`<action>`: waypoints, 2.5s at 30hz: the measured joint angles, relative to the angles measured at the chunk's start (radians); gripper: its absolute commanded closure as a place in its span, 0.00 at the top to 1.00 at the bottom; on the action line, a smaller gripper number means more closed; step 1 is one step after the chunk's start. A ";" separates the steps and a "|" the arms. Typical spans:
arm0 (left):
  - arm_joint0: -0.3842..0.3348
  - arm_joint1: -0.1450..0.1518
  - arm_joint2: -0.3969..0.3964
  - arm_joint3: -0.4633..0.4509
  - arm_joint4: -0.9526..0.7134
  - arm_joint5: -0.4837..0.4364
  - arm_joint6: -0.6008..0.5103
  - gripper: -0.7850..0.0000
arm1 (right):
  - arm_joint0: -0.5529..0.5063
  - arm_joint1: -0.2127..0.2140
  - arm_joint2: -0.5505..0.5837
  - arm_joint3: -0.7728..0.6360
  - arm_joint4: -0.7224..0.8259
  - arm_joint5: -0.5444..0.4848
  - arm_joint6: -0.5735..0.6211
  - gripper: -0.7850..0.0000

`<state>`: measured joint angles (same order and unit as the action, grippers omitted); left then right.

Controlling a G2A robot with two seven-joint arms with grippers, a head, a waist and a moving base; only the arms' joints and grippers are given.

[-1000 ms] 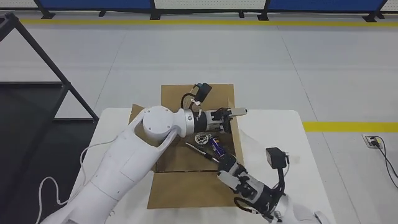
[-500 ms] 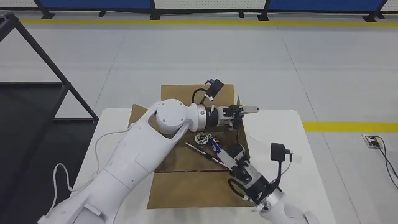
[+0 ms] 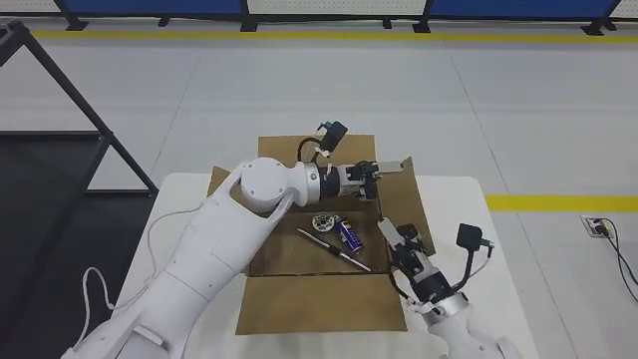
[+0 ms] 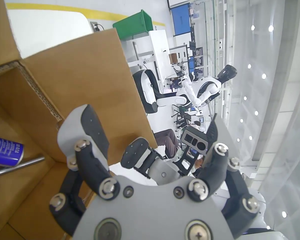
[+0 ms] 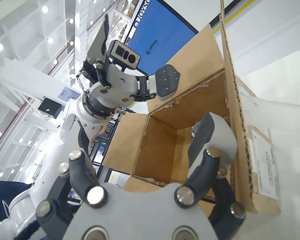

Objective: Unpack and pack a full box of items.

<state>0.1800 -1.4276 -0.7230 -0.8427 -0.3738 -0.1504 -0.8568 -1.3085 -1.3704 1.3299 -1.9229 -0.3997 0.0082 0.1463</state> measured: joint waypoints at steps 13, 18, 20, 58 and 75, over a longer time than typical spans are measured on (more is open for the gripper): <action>0.322 0.166 -0.327 -0.388 0.245 0.080 0.074 1.00 | 0.054 -0.003 0.018 0.089 0.042 0.065 0.011 1.00; 0.509 0.214 -0.496 -0.602 0.272 0.151 0.119 1.00 | 0.080 -0.005 0.012 0.113 0.048 0.080 0.003 1.00; 0.567 0.224 -0.542 -0.658 0.271 0.166 0.140 1.00 | 0.087 -0.006 0.009 0.118 0.049 0.087 0.000 1.00; 0.771 0.250 -0.771 -0.700 0.128 0.225 0.342 1.00 | 0.136 -0.013 0.010 0.182 0.096 0.163 0.004 1.00; 0.750 0.246 -0.725 -0.586 0.105 0.249 0.347 1.00 | 0.137 -0.013 0.014 0.216 0.096 0.184 0.017 1.00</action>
<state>0.9297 -1.1818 -1.4481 -1.4289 -0.2691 0.0985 -0.5098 -1.1710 -1.3833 1.3437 -1.7072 -0.3039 0.1926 0.1631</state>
